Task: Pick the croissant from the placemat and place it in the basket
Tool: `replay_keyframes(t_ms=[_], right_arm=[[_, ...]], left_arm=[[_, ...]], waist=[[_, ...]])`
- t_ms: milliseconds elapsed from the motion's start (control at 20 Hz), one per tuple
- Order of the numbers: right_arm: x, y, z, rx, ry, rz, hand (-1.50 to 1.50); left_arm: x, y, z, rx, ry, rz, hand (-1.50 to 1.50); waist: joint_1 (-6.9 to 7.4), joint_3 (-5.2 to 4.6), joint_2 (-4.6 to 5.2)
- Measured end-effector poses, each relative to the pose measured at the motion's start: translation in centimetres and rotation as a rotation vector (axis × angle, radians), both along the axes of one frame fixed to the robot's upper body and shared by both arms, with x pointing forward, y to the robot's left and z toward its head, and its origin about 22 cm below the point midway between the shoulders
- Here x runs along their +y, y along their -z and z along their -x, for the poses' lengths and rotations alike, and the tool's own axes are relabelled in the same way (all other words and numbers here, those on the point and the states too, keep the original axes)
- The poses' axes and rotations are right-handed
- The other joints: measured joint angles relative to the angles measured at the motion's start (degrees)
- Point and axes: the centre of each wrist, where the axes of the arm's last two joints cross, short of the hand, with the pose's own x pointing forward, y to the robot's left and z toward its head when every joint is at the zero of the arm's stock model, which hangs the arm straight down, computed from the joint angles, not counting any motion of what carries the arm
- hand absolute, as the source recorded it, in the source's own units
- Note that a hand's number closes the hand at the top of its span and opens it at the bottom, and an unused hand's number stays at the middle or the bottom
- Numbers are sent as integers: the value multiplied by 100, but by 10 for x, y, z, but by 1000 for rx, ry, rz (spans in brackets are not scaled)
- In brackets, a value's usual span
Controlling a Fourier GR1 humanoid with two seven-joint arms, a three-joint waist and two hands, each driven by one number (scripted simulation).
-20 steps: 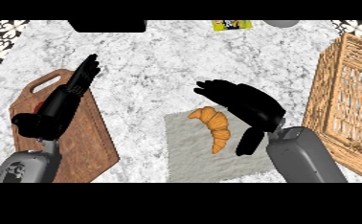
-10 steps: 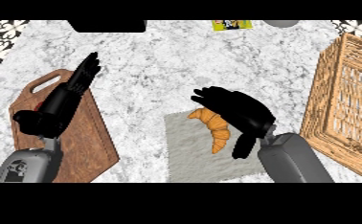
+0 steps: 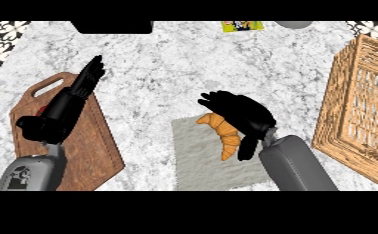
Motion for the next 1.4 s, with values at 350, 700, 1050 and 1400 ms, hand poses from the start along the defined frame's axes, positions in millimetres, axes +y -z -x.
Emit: replay_keyframes(t_ms=[350,700,1050,1400], right_arm=[[5,16,-5,25,5,33,-150],[7,25,-7,61,-62,92,150],[12,27,0,9,-111,125,150],[10,30,5,-98,-100,141,150]], left_arm=[[-3,-3,5,8,1,7,0],[-1,-3,7,-1,2,6,0],[4,0,5,3,-1,3,0],[1,-2,8,4,-6,0,0]], waist=[[6,-1,-1],[7,-25,-37],[5,-50,-83],[-40,-76,-115]])
